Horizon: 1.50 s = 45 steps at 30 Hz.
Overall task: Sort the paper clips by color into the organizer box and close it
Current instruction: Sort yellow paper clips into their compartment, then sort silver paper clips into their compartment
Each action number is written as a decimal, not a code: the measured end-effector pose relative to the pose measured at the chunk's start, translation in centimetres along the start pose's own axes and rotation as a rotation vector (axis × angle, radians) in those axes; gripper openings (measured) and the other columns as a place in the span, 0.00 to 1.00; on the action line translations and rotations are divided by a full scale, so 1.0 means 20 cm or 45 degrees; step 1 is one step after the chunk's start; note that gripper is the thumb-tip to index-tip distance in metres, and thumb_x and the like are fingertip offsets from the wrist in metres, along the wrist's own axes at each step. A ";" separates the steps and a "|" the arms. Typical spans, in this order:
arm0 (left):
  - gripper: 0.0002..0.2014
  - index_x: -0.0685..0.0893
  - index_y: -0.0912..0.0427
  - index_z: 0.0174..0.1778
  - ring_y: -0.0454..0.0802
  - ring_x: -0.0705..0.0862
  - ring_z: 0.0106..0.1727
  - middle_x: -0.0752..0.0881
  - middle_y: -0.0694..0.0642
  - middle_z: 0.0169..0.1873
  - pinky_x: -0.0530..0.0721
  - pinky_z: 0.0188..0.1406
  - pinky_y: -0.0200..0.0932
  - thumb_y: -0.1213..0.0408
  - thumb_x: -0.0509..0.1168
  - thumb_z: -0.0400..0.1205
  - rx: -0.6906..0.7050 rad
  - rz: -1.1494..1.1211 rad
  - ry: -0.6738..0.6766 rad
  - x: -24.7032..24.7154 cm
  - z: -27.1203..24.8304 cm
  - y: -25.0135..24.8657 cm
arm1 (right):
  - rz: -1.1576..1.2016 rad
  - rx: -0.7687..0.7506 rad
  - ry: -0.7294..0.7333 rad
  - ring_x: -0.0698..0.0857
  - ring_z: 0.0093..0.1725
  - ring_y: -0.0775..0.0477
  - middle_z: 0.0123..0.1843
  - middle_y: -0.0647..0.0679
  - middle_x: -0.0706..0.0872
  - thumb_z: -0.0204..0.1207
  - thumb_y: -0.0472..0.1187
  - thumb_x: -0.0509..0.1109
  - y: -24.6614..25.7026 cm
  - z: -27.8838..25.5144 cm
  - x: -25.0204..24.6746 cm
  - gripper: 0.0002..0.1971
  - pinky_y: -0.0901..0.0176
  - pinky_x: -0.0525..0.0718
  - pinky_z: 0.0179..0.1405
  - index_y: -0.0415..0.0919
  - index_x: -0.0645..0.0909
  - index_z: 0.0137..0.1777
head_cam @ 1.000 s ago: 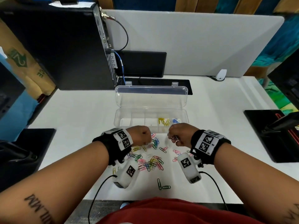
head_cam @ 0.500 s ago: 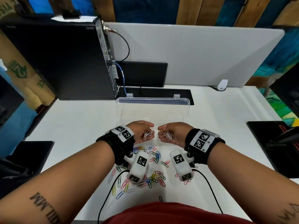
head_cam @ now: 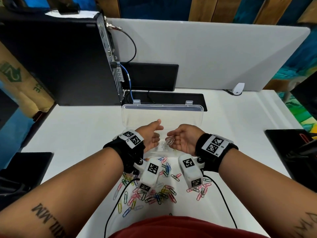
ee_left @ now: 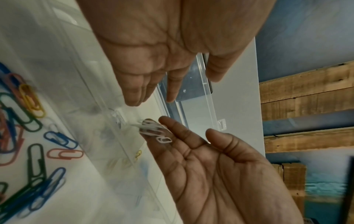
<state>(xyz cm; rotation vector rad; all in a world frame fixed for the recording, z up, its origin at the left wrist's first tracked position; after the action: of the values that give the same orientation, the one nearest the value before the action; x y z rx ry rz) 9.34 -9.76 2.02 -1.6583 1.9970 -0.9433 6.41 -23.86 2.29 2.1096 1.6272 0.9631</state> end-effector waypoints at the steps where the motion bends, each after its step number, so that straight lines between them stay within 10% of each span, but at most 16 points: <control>1: 0.19 0.80 0.56 0.55 0.49 0.74 0.47 0.75 0.59 0.51 0.77 0.43 0.38 0.45 0.55 0.84 -0.001 -0.003 0.005 0.00 0.00 0.00 | -0.004 0.005 0.008 0.80 0.38 0.46 0.40 0.39 0.80 0.77 0.38 0.53 0.00 0.00 0.00 0.12 0.63 0.86 0.32 0.32 0.77 0.45; 6: 0.21 0.80 0.60 0.61 0.53 0.77 0.59 0.78 0.59 0.55 0.75 0.67 0.47 0.47 0.52 0.86 0.060 0.034 0.008 -0.02 -0.02 -0.02 | -0.056 -0.028 -0.010 0.80 0.47 0.44 0.47 0.38 0.79 0.78 0.37 0.54 0.00 -0.03 0.01 0.15 0.60 0.81 0.49 0.30 0.79 0.52; 9: 0.13 0.79 0.57 0.45 0.49 0.80 0.43 0.80 0.55 0.42 0.81 0.48 0.42 0.53 0.56 0.86 0.145 0.120 0.002 -0.03 -0.06 -0.04 | -0.084 -0.103 -0.026 0.80 0.56 0.43 0.52 0.39 0.81 0.80 0.35 0.53 -0.02 -0.05 -0.01 0.18 0.60 0.81 0.51 0.29 0.78 0.63; 13: 0.07 0.77 0.55 0.41 0.46 0.78 0.31 0.79 0.54 0.34 0.79 0.24 0.31 0.64 0.59 0.85 0.325 0.485 0.019 -0.02 -0.12 -0.01 | -0.251 -0.255 -0.099 0.83 0.43 0.46 0.43 0.42 0.83 0.80 0.28 0.53 -0.03 -0.10 -0.06 0.12 0.59 0.82 0.46 0.35 0.79 0.45; 17: 0.06 0.80 0.45 0.37 0.45 0.80 0.32 0.81 0.46 0.31 0.78 0.35 0.39 0.59 0.65 0.79 0.502 1.115 0.054 -0.01 -0.14 0.09 | -0.590 -0.350 -0.183 0.79 0.31 0.48 0.35 0.43 0.80 0.79 0.26 0.57 -0.07 -0.15 -0.15 0.12 0.62 0.78 0.26 0.39 0.77 0.38; 27: 0.12 0.83 0.52 0.58 0.52 0.81 0.60 0.83 0.53 0.60 0.78 0.56 0.40 0.57 0.62 0.80 0.521 2.021 0.148 0.13 -0.10 0.31 | -1.712 -0.308 -0.426 0.78 0.42 0.52 0.38 0.56 0.81 0.72 0.33 0.63 -0.37 -0.31 -0.49 0.16 0.67 0.72 0.38 0.56 0.73 0.31; 37: 0.17 0.79 0.57 0.62 0.57 0.81 0.62 0.81 0.58 0.62 0.80 0.60 0.48 0.53 0.62 0.81 0.554 2.322 0.140 0.29 -0.01 0.41 | -1.907 -0.266 -0.423 0.79 0.55 0.48 0.54 0.49 0.75 0.73 0.42 0.70 -0.54 -0.31 -0.60 0.18 0.62 0.75 0.57 0.47 0.78 0.64; 45: 0.13 0.85 0.58 0.56 0.56 0.85 0.56 0.85 0.56 0.56 0.83 0.51 0.46 0.58 0.63 0.79 0.431 2.357 0.134 0.36 0.05 0.42 | -1.973 -0.412 -0.380 0.80 0.59 0.45 0.59 0.46 0.78 0.73 0.45 0.70 -0.58 -0.26 -0.59 0.16 0.59 0.77 0.59 0.45 0.79 0.61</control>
<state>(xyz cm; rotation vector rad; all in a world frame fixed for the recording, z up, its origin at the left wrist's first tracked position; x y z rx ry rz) 2.29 -16.32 -3.61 0.6487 2.1090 -0.4416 -7.11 -32.23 -4.75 0.3321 1.9992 0.2634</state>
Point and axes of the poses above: each hand's wrist, its own z-axis towards the middle knuckle, its own x-axis out of the palm, y = z × x, the point moved 1 cm from there along z, towards the middle knuckle
